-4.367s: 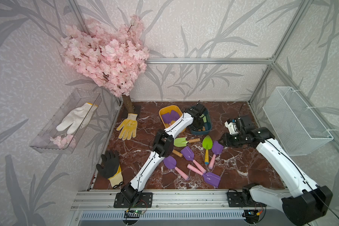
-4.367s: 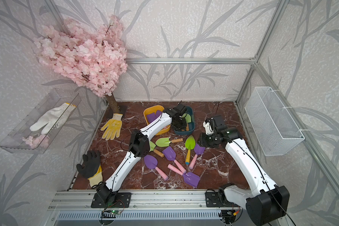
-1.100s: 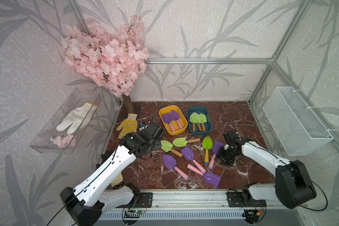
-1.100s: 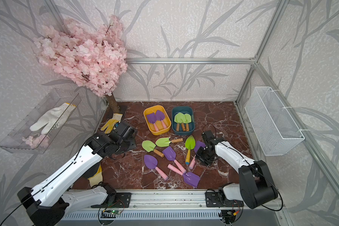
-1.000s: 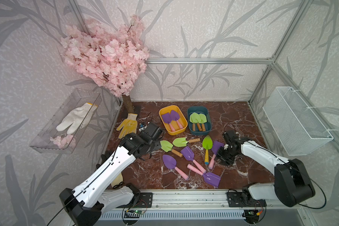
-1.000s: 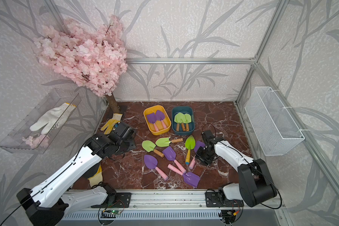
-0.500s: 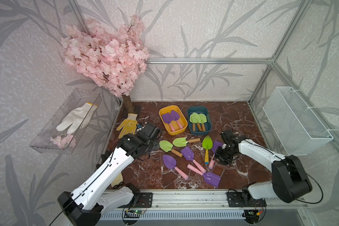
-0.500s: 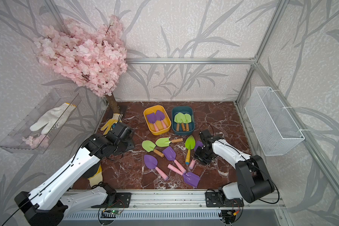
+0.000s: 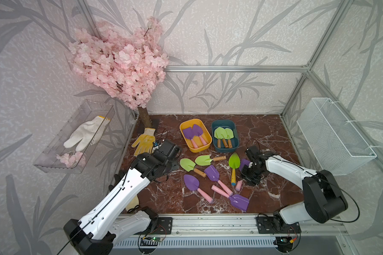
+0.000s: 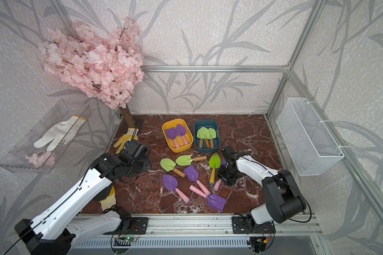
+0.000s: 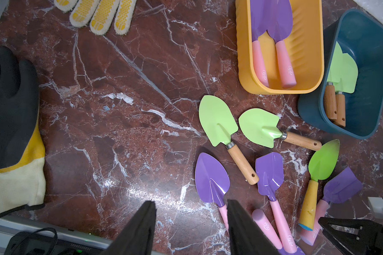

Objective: Sort the small shovels by color and place them into the storage box
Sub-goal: Pick up the shovel from the center of the board.

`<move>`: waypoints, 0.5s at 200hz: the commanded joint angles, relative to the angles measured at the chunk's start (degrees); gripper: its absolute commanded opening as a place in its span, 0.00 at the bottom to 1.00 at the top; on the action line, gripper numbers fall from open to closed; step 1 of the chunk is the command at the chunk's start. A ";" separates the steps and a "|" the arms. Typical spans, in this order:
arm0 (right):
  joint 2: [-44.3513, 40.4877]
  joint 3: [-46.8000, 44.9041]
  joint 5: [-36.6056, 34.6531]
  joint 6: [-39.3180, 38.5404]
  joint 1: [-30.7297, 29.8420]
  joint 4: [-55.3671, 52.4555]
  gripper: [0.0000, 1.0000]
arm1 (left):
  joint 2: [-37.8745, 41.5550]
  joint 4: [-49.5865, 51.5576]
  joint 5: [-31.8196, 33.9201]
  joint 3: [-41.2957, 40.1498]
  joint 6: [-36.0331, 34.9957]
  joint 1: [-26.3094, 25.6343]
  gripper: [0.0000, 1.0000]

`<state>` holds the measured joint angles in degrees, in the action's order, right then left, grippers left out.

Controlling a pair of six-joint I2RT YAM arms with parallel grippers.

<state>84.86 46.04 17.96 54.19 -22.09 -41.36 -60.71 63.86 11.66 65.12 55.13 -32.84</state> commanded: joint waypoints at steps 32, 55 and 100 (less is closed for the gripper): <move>2.47 1.39 -0.92 0.08 -0.29 1.18 0.44 | 1.32 0.80 -0.15 -0.61 -0.34 0.67 0.55; 3.66 2.01 -1.10 -0.39 -0.37 1.26 0.44 | 1.43 0.99 -0.15 -0.61 -0.32 0.81 0.55; 5.20 1.86 -1.33 -0.32 -0.36 2.40 0.38 | 1.36 1.01 -0.11 -0.53 -0.35 0.93 0.55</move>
<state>89.14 46.89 17.85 54.02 -22.20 -39.24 -60.14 63.86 11.42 65.08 55.11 -32.18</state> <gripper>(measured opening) 0.393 0.554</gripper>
